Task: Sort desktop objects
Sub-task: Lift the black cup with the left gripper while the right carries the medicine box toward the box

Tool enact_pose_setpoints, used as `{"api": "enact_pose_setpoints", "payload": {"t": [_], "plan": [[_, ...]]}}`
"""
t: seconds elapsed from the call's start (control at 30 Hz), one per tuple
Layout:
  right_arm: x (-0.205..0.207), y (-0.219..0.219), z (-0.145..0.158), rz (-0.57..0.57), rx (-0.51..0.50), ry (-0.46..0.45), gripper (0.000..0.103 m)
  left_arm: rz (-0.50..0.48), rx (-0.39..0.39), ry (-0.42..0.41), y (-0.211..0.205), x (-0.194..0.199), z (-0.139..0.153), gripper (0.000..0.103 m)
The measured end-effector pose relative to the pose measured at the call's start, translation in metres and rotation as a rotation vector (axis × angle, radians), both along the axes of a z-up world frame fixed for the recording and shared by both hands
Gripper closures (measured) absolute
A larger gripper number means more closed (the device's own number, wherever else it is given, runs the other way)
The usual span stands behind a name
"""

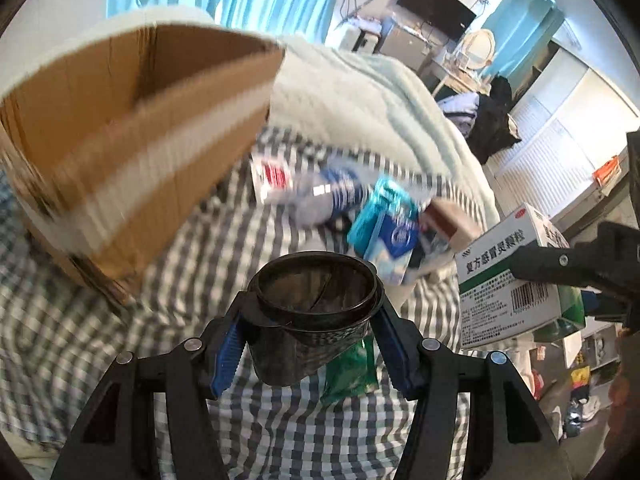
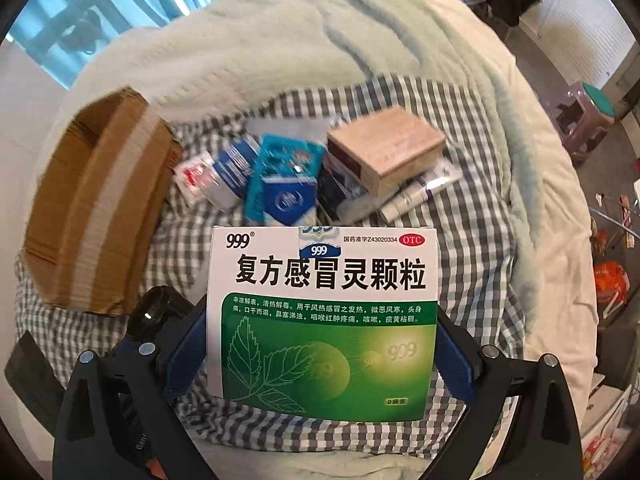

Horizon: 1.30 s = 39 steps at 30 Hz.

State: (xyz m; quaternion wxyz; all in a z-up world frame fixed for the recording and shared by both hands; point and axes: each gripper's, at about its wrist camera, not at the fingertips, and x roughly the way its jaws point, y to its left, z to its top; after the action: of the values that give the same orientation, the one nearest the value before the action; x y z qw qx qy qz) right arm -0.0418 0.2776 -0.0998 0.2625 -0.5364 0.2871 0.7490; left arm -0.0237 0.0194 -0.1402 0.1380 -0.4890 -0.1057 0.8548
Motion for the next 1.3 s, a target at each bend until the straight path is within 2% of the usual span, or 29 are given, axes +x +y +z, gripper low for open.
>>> {"api": "enact_pose_setpoints", "payload": {"t": [0.17, 0.23, 0.4, 0.47, 0.5, 0.63, 0.7, 0.83, 0.9, 0.93, 1.03, 1.13, 1.3], "plan": [[0.001, -0.005, 0.04, -0.01, 0.06, 0.064, 0.006, 0.022, 0.004, 0.055, -0.016, -0.007, 0.05, 0.042], [0.0, -0.01, 0.056, -0.061, 0.076, 0.1, 0.006, 0.025, 0.001, 0.076, -0.021, -0.009, 0.073, 0.042], [-0.002, -0.022, 0.091, -0.089, 0.029, 0.228, 0.006, 0.038, 0.008, 0.155, -0.042, -0.023, 0.144, 0.042], [-0.007, -0.028, 0.1, -0.089, 0.026, 0.254, 0.006, 0.049, -0.038, 0.176, -0.048, -0.031, 0.164, 0.042], [-0.011, -0.033, 0.105, -0.088, 0.024, 0.269, 0.006, 0.048, -0.051, 0.182, -0.052, -0.035, 0.173, 0.042], [-0.03, -0.049, 0.115, -0.064, 0.021, 0.291, 0.006, 0.056, -0.012, 0.167, -0.081, -0.059, 0.197, 0.042], [-0.044, -0.06, 0.119, -0.04, 0.026, 0.29, 0.006, 0.069, -0.038, 0.166, -0.099, -0.07, 0.204, 0.042], [-0.068, -0.077, 0.119, -0.006, 0.023, 0.288, 0.006, 0.064, -0.119, 0.194, -0.123, -0.084, 0.21, 0.042], [-0.081, -0.084, 0.115, 0.01, 0.023, 0.286, 0.006, 0.07, -0.147, 0.223, -0.134, -0.085, 0.203, 0.042], [-0.089, -0.087, 0.113, -0.074, 0.027, 0.298, 0.006, 0.074, -0.139, 0.219, -0.139, -0.087, 0.197, 0.042], [-0.111, -0.093, 0.106, -0.068, 0.003, 0.319, 0.006, 0.068, -0.077, 0.155, -0.153, -0.1, 0.171, 0.042], [-0.136, -0.095, 0.097, -0.059, -0.012, 0.321, 0.006, 0.08, -0.09, 0.124, -0.166, -0.11, 0.152, 0.042], [-0.178, -0.101, 0.091, -0.039, -0.021, 0.347, 0.006, 0.156, -0.082, 0.063, -0.193, -0.13, 0.123, 0.042]]}}
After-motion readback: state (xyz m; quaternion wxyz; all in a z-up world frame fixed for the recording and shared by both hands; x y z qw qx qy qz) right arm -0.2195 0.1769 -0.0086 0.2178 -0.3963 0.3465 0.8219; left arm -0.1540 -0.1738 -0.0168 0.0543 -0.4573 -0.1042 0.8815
